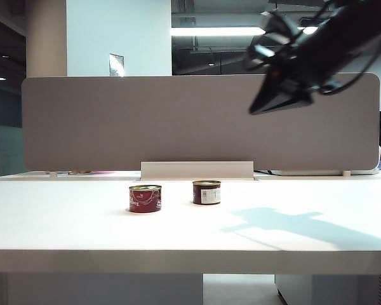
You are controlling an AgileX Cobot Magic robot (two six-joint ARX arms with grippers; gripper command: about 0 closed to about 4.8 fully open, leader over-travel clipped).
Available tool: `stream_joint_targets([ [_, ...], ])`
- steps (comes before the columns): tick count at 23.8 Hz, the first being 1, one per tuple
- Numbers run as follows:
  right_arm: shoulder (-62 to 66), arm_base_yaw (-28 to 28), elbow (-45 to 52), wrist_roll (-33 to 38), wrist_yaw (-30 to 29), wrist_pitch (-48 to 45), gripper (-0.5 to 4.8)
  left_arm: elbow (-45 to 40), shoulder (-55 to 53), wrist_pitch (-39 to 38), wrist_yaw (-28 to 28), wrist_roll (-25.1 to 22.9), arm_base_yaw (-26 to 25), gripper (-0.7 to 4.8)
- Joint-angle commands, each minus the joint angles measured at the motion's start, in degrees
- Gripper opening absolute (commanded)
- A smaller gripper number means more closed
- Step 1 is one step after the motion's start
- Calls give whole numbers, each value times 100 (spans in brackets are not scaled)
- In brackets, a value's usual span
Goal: Stack a can of tomatoes on the right onto the can of tomatoes on the left.
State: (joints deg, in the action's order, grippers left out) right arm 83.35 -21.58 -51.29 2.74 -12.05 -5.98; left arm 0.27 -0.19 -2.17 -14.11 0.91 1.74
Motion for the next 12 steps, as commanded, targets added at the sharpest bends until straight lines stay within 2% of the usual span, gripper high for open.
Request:
stream_joint_targets([
  [1,367,-131,-374,-26,-4,37,-4,17,-4,52,-28,-4,0,-6],
  [8,1054,-236,-981,-26,55,146,8,17,-4,52,-26,-4,-2,-6],
  [12,1655,-236,-1504,-26,57,212,65,17,-4,50,-26,-4,-2,-6],
])
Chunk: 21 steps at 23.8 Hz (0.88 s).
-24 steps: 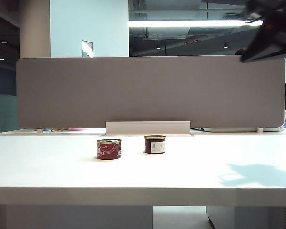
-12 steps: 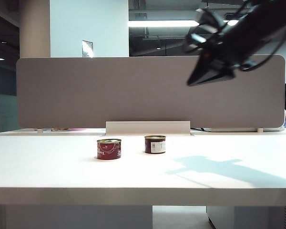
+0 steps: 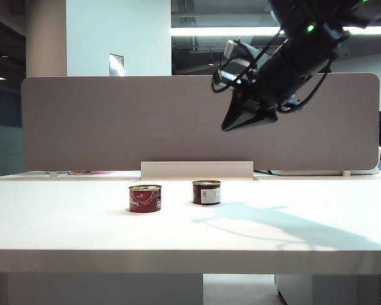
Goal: Stack a can of tomatoes on the right onto the can of tomatoes on the left.
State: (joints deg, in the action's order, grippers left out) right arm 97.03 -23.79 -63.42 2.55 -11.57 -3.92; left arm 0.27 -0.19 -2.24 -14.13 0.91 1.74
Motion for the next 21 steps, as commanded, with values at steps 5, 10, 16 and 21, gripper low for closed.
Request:
stream_joint_targets([
  [5,883,-55,-905,-7,9,291,111,17,-4,57,-22,-7,-2,-6],
  [10,1585,-151,-1720,-28,155,721,136,17,-4,55,-20,-4,-2,-6],
  [16,1792,-195,-2033,-142,339,1176,402,17,-4,57,-24,-4,-2,-6],
  [21,1792,-195,-2039,-142,404,1401,464,17,-4,57,-24,-4,-2,-6],
])
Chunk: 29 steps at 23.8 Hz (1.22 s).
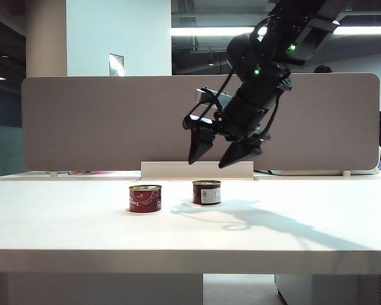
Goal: Stack a can of tomatoes on the right onto the can of tomatoes on the left.
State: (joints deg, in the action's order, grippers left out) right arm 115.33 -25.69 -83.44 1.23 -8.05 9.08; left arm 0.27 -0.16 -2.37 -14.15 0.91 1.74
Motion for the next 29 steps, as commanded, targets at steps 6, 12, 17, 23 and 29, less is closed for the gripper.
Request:
stream_joint_targets([
  [6,107,-7,-37,-20,68,173,479,17,-7,72,-24,-4,-2,-6],
  [12,339,-39,-37,-20,74,55,479,17,-7,72,-24,-4,-2,-6],
  [17,529,-94,-37,-13,70,-428,479,20,-7,74,-24,-4,-2,-6],
  [23,667,-105,-37,26,210,-723,479,20,-7,74,-22,-4,-2,-6],
  [29,774,-109,-37,28,328,-785,479,20,-7,77,-20,-4,-2,-6],
])
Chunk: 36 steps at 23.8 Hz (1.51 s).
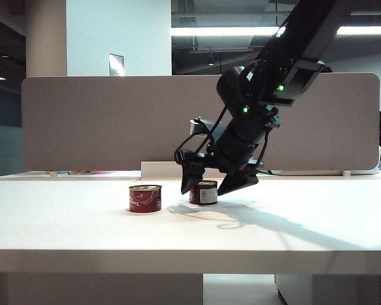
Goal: Stack a can of tomatoes on the right onto the can of tomatoes on the left.
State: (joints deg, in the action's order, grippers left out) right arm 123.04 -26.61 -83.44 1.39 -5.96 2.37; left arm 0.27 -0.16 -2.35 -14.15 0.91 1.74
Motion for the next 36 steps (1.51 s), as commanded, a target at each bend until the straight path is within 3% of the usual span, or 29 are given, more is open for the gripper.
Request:
stream_joint_targets([
  [1,17,-17,-37,13,138,-131,479,20,-7,72,-22,-4,-2,-6],
  [8,37,-22,-37,13,129,-308,285,20,-7,72,-22,-4,-2,-6],
  [10,37,-22,-37,11,129,-304,260,20,-7,72,-22,-4,-2,-6],
  [27,-734,-278,-57,-24,-621,-179,260,17,-7,72,-22,-4,-2,-6],
  [33,-715,-839,-59,-903,-522,-138,260,17,-7,72,-24,-4,-2,-6],
  [36,-706,-1056,-59,-957,-127,-275,259,17,-7,72,-24,-2,-2,-6],
])
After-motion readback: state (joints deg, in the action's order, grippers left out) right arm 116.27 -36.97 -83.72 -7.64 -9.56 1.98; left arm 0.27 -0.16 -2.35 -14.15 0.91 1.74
